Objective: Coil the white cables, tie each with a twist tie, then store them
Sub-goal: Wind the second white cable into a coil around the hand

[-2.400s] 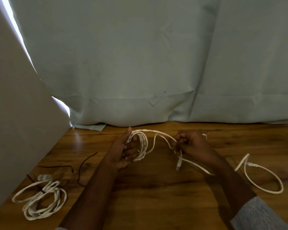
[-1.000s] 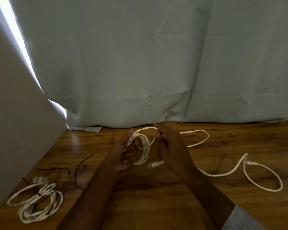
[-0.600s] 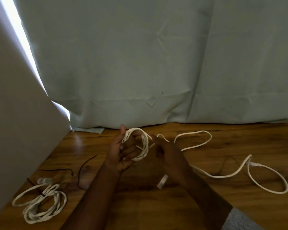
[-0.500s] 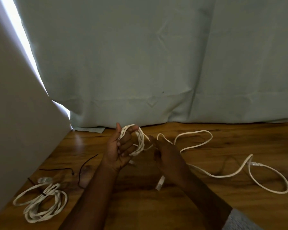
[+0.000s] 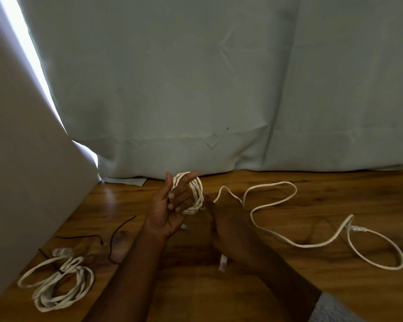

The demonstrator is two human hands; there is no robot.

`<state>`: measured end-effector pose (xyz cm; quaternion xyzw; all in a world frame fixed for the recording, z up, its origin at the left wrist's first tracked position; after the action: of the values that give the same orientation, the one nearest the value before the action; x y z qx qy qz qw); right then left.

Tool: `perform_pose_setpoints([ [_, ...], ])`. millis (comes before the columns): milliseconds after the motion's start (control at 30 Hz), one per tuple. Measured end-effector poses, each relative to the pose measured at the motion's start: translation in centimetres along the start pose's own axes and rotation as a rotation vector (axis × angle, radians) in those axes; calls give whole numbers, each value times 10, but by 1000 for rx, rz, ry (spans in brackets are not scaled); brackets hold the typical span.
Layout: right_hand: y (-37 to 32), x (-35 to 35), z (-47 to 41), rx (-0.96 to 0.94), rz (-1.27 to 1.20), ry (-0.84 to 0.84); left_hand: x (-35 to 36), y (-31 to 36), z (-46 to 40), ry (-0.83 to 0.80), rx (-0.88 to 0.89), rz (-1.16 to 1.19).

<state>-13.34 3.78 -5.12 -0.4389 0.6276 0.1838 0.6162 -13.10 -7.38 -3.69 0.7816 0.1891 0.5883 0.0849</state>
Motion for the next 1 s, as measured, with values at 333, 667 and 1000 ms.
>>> perform_pose_setpoints([
  [333, -12, 19, -2, -100, -130, -71, -12, 21, 0, 256, 292, -250],
  [667, -16, 15, -3, -183, -11, -18, -17, 15, 2, 359, 379, -731],
  [1000, -4, -47, -1, -249, -211, 353, -11, -12, 15, 440, 124, -1076],
])
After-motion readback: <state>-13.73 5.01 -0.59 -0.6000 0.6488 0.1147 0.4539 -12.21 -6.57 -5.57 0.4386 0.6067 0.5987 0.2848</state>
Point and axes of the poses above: each hand's wrist, its own z-axis away from the middle knuckle, its own x-axis out of the palm, y = z × x, the point moved 10 cm from there along -z, towards the middle knuckle, and after that the axes turned 13 degrees about z, right-handed, at the moved point
